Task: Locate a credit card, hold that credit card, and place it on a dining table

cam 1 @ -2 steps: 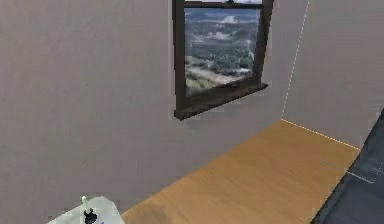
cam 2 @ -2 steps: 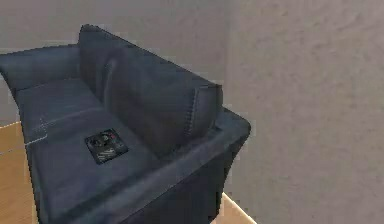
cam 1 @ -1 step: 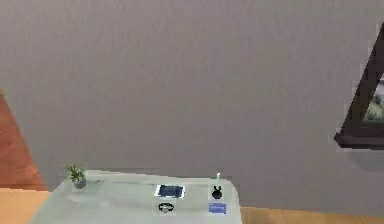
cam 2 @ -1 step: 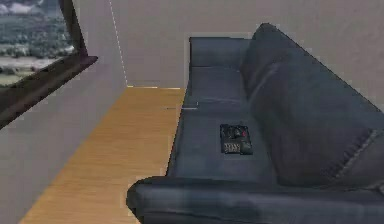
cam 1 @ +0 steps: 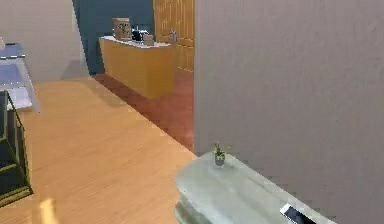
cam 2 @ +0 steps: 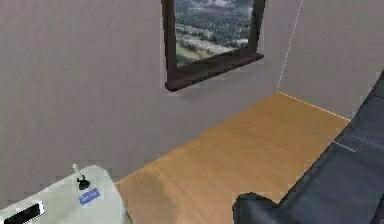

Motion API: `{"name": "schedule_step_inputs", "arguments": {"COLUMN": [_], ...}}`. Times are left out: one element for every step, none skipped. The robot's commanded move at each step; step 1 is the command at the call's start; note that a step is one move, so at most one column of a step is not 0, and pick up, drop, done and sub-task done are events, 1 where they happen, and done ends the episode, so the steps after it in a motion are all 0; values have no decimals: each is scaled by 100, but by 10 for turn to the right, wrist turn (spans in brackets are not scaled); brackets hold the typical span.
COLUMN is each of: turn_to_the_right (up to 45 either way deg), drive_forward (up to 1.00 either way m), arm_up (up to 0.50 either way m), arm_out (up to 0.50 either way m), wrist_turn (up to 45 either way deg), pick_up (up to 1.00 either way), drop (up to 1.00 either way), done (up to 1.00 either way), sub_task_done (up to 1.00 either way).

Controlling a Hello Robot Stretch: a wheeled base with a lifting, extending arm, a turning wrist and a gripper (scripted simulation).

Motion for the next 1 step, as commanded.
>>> {"name": "schedule_step_inputs", "arguments": {"turn_to_the_right": [-300], "drive_forward": [0], "arm_up": [0], "arm_out": [0], "wrist_turn": [0], "pick_up": [0], "drop": [0], "done": [0], "sub_task_done": [0]}}
